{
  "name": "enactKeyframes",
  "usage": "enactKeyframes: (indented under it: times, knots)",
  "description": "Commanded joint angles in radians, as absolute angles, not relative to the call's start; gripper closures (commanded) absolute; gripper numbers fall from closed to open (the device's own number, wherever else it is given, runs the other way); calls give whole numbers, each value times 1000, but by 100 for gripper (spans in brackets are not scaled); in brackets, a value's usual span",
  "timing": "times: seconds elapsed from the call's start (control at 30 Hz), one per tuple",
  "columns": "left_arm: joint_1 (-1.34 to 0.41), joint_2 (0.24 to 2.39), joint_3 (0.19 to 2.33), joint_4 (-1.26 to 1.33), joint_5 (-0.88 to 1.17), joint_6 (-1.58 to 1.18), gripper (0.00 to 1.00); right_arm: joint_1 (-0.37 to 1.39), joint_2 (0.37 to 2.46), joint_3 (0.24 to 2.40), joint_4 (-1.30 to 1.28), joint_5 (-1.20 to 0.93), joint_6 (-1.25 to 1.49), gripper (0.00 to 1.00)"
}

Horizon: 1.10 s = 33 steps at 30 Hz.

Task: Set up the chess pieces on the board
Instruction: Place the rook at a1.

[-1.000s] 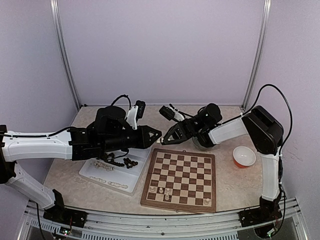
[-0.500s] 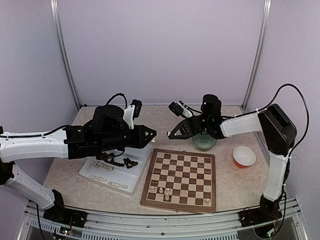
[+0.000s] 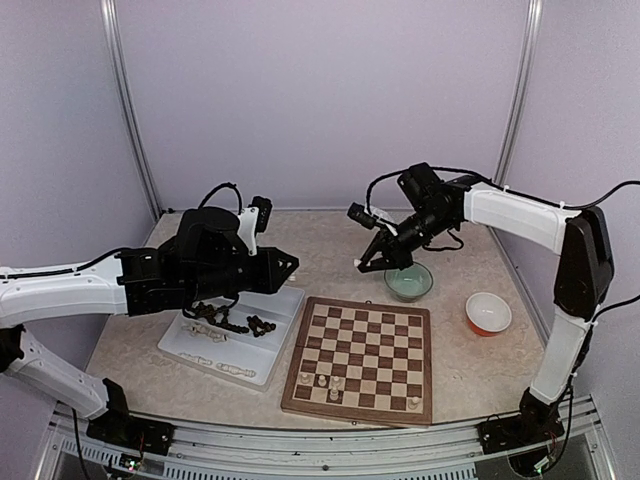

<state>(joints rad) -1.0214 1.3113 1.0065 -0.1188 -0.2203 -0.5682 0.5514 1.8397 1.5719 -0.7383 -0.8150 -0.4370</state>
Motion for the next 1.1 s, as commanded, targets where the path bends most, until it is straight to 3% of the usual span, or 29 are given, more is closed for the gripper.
enactKeyframes:
  times: [0.0, 0.17, 0.27, 0.5, 0.8, 1.07]
  knots:
    - [-1014, 1275, 1001, -147, -258, -540, 100, 596, 1800, 1576, -1073, -381, -786, 100]
    - [-1008, 1290, 1003, -156, -262, -541, 100, 680, 1802, 1405, -1155, 4, -883, 100]
    - [-1006, 1307, 1012, -160, -251, -543, 100, 698, 1846, 1344, -1190, 118, -862, 100]
    - [-1008, 1331, 1010, -160, -241, -545, 100, 753, 1932, 1338, -1207, 158, -779, 99]
    - [-1005, 1336, 1002, -156, -239, -531, 100, 781, 1902, 1409, -1221, 49, -776, 69]
    - [-1003, 1341, 992, -143, -229, -532, 100, 756, 1853, 1397, -1200, 2, -772, 69]
